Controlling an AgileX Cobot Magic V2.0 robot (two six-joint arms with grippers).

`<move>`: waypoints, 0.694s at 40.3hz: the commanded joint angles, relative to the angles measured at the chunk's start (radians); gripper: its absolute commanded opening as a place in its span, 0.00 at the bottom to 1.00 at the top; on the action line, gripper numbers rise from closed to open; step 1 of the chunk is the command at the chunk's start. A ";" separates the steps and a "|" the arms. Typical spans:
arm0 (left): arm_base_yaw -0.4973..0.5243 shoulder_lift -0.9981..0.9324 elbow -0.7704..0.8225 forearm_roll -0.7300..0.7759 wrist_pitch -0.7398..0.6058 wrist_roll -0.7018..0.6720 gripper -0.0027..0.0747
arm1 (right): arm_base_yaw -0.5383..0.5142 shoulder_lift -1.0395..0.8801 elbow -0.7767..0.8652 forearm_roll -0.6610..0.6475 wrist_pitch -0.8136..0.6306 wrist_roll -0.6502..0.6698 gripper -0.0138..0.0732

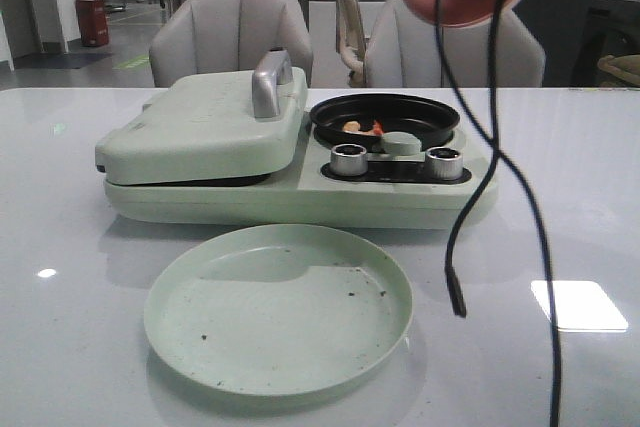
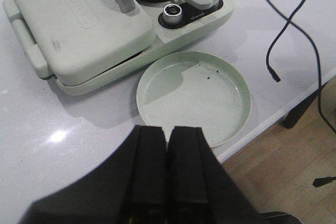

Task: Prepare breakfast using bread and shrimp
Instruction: 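Tilt the pink bowl over the black pan to pour the shrimp, then set the empty pink bowl back on the table with the right gripper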

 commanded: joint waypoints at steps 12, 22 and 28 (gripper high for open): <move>-0.008 -0.002 -0.028 -0.004 -0.075 -0.009 0.16 | -0.391 -0.393 0.434 0.603 -0.182 -0.297 0.21; -0.008 -0.002 -0.028 -0.004 -0.075 -0.009 0.16 | -0.665 -0.370 0.659 1.175 -0.281 -0.656 0.21; -0.008 -0.002 -0.028 -0.004 -0.075 -0.009 0.16 | -0.705 -0.302 0.712 1.303 -0.371 -0.723 0.21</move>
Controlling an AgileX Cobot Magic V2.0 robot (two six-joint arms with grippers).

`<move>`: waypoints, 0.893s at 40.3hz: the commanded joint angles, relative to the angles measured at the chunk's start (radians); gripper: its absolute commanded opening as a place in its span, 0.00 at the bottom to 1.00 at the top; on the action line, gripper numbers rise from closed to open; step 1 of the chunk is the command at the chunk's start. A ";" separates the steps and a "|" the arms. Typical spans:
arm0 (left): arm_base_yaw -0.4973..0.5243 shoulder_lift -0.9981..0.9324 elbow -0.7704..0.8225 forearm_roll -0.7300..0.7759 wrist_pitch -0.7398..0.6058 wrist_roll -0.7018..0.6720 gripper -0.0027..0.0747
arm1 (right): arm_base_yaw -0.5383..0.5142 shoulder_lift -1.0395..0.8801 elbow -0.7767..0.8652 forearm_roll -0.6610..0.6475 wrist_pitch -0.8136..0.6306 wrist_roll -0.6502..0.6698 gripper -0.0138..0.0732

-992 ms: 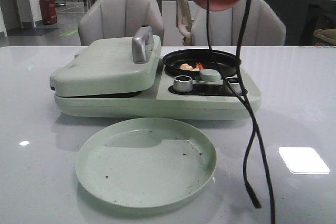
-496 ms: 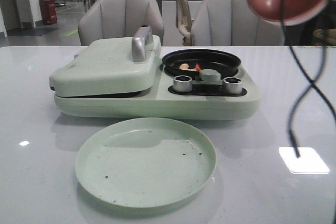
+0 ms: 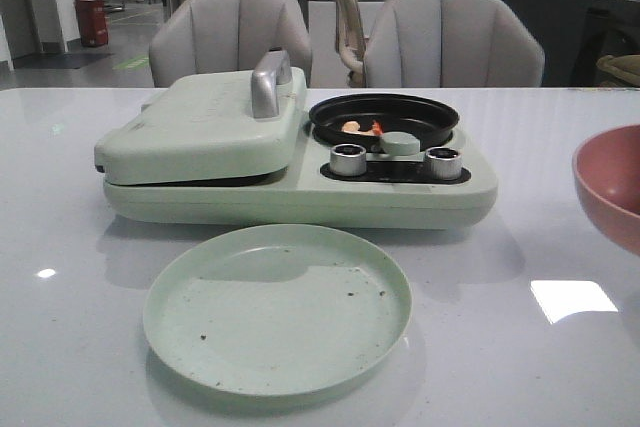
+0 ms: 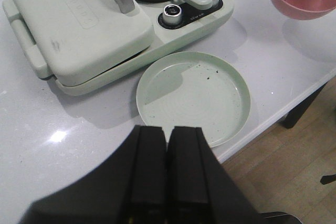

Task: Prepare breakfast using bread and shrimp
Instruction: 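Set the empty pink bowl back on the table with the right gripper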

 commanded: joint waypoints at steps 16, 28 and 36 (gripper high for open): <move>-0.008 -0.002 -0.028 -0.004 -0.075 -0.009 0.16 | -0.019 0.106 -0.008 0.076 -0.122 -0.048 0.50; -0.008 -0.002 -0.028 -0.004 -0.075 -0.009 0.16 | -0.006 0.025 -0.021 0.076 -0.130 -0.048 0.67; -0.008 -0.002 -0.028 -0.004 -0.075 -0.009 0.16 | 0.103 -0.162 -0.021 0.068 -0.115 -0.065 0.67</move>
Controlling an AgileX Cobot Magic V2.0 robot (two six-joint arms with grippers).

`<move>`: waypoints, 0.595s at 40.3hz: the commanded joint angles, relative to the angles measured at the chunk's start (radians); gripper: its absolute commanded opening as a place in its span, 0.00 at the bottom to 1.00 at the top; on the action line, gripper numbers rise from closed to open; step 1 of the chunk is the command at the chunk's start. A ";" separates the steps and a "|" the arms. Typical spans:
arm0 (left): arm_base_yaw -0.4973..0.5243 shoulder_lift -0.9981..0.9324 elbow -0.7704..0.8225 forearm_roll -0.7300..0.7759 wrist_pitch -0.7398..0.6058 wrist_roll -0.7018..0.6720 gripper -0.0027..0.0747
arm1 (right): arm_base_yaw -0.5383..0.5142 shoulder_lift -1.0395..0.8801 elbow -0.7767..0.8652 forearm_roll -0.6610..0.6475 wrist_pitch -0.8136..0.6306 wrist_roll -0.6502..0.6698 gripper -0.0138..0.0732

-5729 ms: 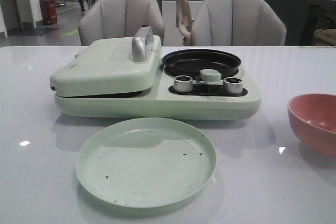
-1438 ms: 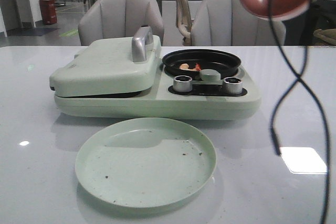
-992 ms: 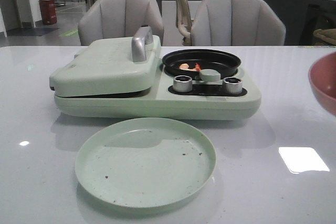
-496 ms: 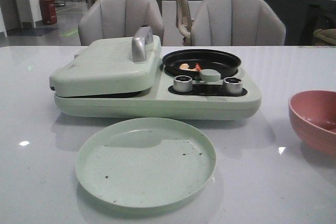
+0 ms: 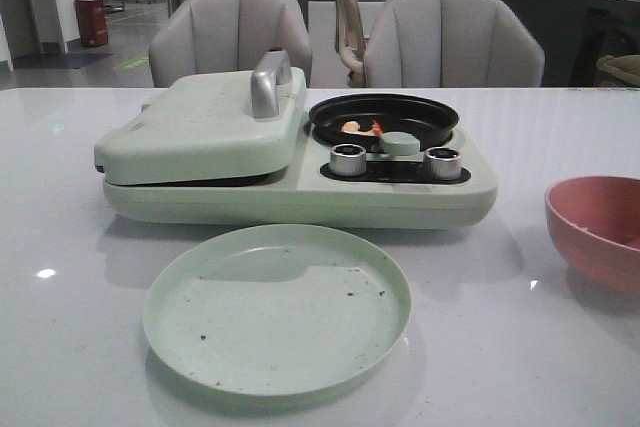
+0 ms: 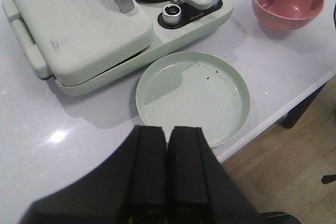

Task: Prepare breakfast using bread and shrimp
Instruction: 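Set the empty pink bowl back on the table with the right gripper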

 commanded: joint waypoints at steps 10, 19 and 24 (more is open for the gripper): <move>-0.008 -0.002 -0.028 -0.004 -0.075 -0.009 0.16 | 0.200 -0.362 0.008 -0.074 0.066 -0.016 0.50; -0.008 -0.002 -0.028 -0.004 -0.075 -0.009 0.16 | 0.196 -0.600 0.143 -0.091 0.139 0.038 0.48; -0.008 -0.002 -0.028 -0.004 -0.075 -0.009 0.16 | 0.191 -0.713 0.210 -0.103 0.193 0.047 0.48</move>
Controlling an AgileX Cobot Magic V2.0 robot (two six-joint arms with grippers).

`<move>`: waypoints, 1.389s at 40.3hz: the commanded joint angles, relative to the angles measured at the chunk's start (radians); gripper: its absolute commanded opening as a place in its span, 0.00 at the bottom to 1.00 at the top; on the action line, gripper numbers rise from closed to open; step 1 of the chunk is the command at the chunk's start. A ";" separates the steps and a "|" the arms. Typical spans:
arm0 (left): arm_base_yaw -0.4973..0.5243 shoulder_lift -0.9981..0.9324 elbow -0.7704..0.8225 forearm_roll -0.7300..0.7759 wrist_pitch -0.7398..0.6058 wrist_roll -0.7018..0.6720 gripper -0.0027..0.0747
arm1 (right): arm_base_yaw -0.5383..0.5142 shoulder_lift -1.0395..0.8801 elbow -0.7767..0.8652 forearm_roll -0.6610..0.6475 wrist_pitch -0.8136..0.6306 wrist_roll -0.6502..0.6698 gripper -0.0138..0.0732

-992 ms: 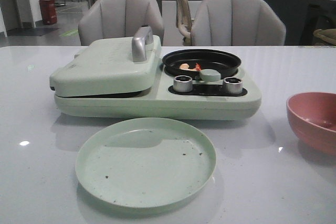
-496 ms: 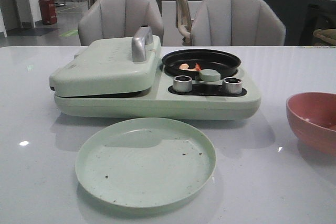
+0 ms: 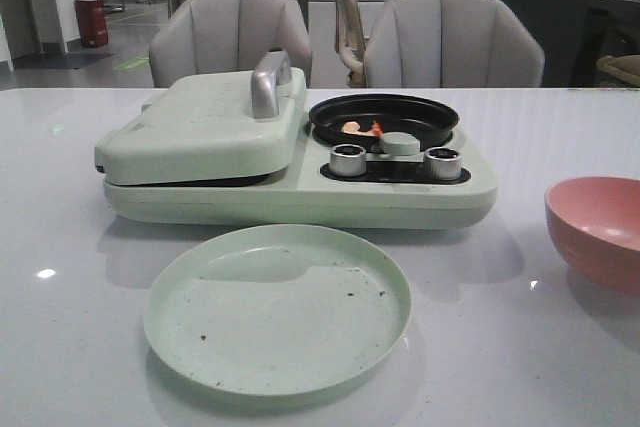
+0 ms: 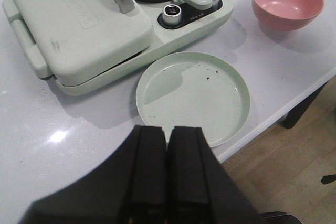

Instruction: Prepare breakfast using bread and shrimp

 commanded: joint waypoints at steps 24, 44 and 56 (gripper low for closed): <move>-0.008 -0.002 -0.028 -0.004 -0.075 -0.009 0.16 | -0.006 -0.261 0.124 -0.060 0.045 0.015 0.20; -0.008 -0.002 -0.028 -0.004 -0.075 -0.009 0.16 | -0.006 -0.261 0.124 -0.047 0.057 0.015 0.20; 0.109 -0.092 0.050 0.128 -0.170 -0.009 0.16 | -0.006 -0.261 0.124 -0.047 0.057 0.015 0.20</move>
